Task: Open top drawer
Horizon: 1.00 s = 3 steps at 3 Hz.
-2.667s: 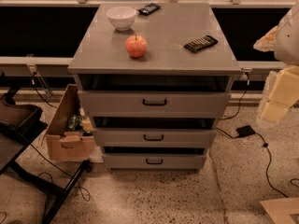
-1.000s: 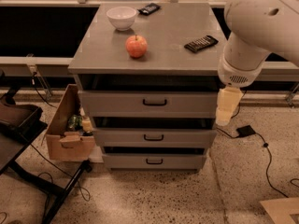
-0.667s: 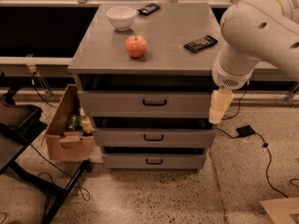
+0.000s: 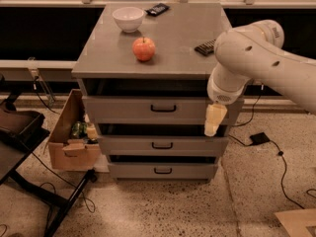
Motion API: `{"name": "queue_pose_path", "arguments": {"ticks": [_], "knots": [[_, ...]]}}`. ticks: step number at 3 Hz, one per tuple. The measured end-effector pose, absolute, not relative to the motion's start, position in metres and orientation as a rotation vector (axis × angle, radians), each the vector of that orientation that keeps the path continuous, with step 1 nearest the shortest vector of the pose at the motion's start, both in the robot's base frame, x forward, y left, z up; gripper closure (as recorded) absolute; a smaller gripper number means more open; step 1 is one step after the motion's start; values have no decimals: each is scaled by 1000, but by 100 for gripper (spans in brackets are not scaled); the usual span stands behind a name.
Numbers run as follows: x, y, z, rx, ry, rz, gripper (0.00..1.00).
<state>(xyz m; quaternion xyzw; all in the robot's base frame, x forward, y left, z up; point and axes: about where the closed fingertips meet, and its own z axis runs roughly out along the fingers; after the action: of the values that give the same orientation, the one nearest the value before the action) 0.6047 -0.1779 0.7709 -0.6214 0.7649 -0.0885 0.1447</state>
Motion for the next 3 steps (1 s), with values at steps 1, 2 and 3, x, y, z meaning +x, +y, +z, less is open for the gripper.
{"name": "queue_pose_path", "arguments": {"ticks": [1,2,3], "knots": [[619,-171,744,-1818,2216,-246,0],[637,-177,721,-1824,2239,-250,0],[658,-177,702,-1827,2249,-242,0]]}}
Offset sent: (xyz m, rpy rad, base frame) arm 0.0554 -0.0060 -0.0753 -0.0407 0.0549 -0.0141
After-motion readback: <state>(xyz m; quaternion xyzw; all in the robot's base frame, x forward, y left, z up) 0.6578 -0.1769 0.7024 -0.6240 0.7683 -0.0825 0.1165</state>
